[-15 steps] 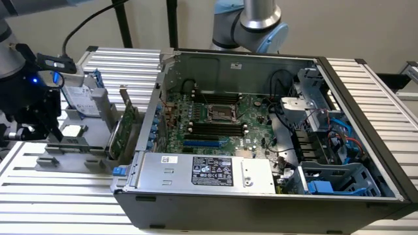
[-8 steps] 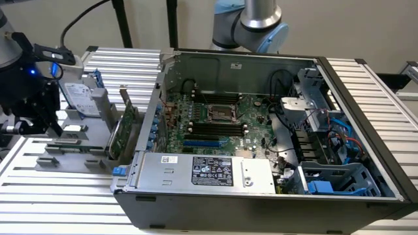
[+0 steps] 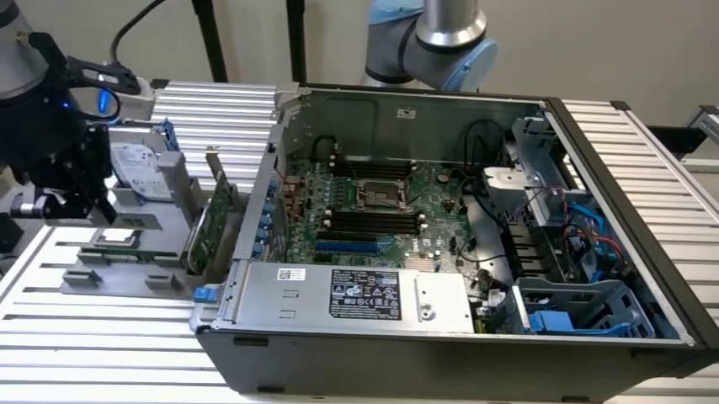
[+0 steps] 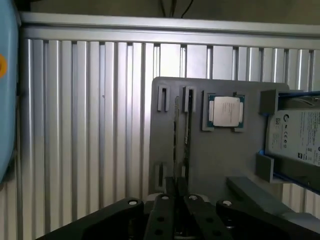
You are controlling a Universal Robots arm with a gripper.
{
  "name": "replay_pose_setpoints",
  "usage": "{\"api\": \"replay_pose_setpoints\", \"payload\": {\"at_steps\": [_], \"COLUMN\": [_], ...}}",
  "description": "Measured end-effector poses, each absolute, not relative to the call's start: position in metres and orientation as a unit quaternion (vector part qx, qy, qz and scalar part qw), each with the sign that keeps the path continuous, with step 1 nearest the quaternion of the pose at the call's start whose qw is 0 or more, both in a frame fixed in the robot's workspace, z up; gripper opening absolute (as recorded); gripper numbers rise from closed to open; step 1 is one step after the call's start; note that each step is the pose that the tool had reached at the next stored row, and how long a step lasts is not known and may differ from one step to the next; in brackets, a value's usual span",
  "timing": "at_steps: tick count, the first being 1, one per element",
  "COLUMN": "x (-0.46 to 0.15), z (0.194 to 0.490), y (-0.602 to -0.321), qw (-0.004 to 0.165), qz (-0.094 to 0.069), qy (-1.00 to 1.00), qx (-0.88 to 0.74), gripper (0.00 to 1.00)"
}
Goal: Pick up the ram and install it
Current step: 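Pick up the ram and move it above insertion slot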
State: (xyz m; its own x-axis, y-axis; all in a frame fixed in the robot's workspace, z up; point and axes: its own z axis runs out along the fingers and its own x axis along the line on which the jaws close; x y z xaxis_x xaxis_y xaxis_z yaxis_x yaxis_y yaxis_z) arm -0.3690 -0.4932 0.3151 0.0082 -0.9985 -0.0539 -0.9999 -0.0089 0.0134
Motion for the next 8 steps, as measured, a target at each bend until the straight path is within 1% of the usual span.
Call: {"api": "replay_pose_setpoints", "payload": {"at_steps": [8], "x": [-0.343], "z": [0.339], "y": [-0.493], "qw": [0.018], "qz": [0.028], "qy": [0.702], "qx": [-0.711], "gripper": [0.00]}}
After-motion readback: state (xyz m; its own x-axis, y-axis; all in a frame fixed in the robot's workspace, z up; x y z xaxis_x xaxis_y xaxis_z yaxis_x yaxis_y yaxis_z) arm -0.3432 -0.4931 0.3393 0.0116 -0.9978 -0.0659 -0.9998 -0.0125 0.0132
